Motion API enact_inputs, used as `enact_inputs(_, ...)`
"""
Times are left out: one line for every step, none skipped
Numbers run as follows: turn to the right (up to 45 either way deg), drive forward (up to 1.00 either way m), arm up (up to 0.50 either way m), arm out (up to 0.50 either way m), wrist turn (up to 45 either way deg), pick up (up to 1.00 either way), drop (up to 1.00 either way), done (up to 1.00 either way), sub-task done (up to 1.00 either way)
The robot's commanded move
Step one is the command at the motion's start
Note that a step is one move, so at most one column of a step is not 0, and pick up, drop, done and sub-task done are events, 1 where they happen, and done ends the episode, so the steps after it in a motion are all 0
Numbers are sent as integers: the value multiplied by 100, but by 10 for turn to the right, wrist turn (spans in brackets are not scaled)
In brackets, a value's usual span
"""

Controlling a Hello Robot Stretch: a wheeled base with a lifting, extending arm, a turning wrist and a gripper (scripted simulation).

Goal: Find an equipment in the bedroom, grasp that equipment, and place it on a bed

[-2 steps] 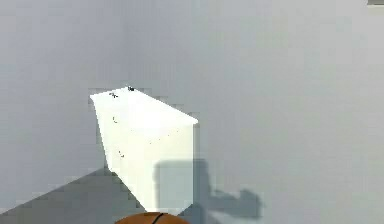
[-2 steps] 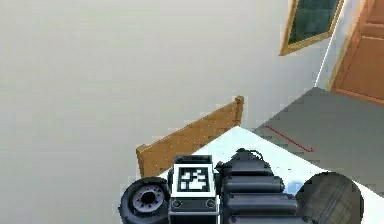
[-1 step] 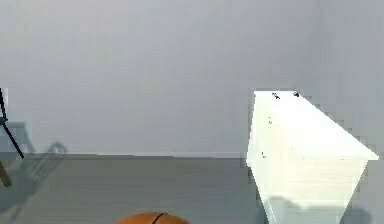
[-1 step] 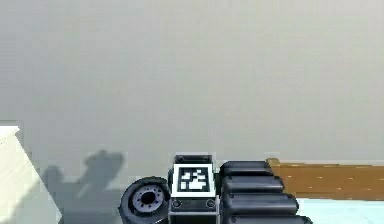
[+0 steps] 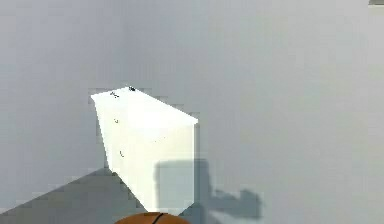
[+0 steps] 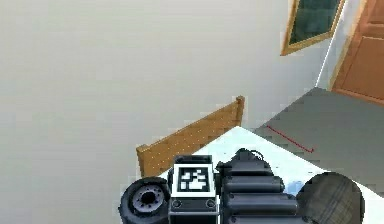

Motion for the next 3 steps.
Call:
enact_inputs(420, 0, 0, 0, 0, 0, 0, 0, 0)
enact_inputs(0, 0, 0, 48, 0, 0, 0, 0, 0)
enact_inputs(0, 0, 0, 0, 450, 0, 0, 0, 0)
